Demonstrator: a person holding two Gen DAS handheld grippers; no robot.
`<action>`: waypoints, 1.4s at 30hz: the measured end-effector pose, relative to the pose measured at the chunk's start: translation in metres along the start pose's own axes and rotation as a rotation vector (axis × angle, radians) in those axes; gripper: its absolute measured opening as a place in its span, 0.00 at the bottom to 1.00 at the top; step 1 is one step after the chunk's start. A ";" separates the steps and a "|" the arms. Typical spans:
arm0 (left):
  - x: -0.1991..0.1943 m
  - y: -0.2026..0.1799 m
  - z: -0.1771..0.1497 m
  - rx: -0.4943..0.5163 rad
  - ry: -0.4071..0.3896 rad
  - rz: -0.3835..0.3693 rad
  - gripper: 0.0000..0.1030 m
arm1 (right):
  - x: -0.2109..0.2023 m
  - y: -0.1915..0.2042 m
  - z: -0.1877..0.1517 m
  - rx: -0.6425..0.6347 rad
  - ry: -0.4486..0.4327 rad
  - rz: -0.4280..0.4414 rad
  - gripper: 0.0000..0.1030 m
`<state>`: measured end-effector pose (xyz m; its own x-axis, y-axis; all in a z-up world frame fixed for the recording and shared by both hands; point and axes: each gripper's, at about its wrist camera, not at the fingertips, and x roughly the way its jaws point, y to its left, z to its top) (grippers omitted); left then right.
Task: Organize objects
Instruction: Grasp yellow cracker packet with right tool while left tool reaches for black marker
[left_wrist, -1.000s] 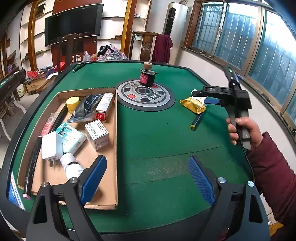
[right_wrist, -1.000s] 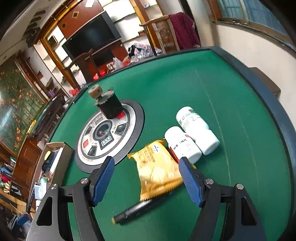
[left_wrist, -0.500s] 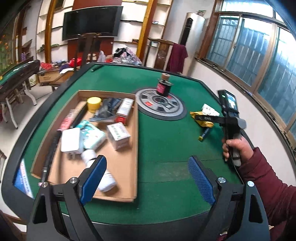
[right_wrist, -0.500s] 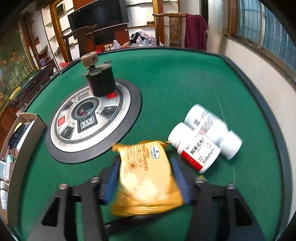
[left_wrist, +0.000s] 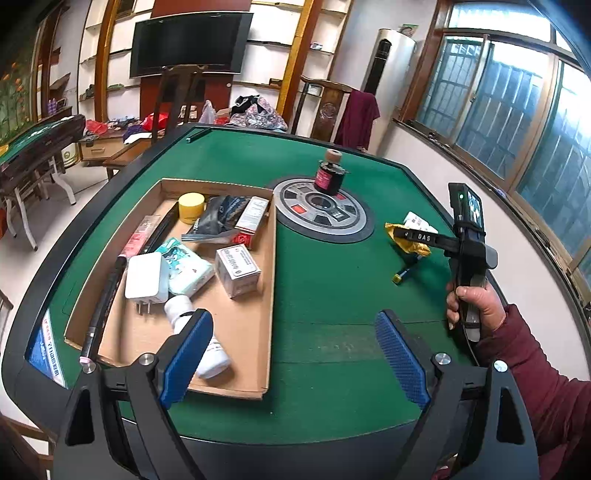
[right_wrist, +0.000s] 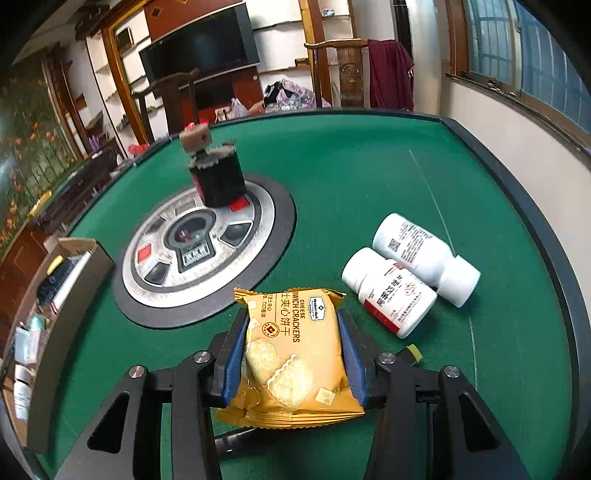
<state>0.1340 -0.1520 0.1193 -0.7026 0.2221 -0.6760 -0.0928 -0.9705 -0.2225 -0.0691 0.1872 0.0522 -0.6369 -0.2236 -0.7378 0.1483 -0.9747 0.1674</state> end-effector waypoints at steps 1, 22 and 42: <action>0.000 -0.001 0.000 0.003 0.000 -0.004 0.86 | -0.002 -0.002 0.001 0.013 0.000 0.017 0.48; 0.151 -0.150 0.029 0.381 0.187 -0.241 0.87 | -0.082 -0.123 -0.068 0.345 -0.068 0.039 0.50; 0.254 -0.220 0.024 0.599 0.298 -0.197 0.14 | -0.072 -0.114 -0.069 0.304 -0.018 0.046 0.50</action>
<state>-0.0407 0.1154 0.0129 -0.4174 0.3326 -0.8456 -0.6317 -0.7751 0.0069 0.0120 0.3150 0.0416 -0.6484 -0.2654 -0.7136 -0.0535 -0.9191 0.3905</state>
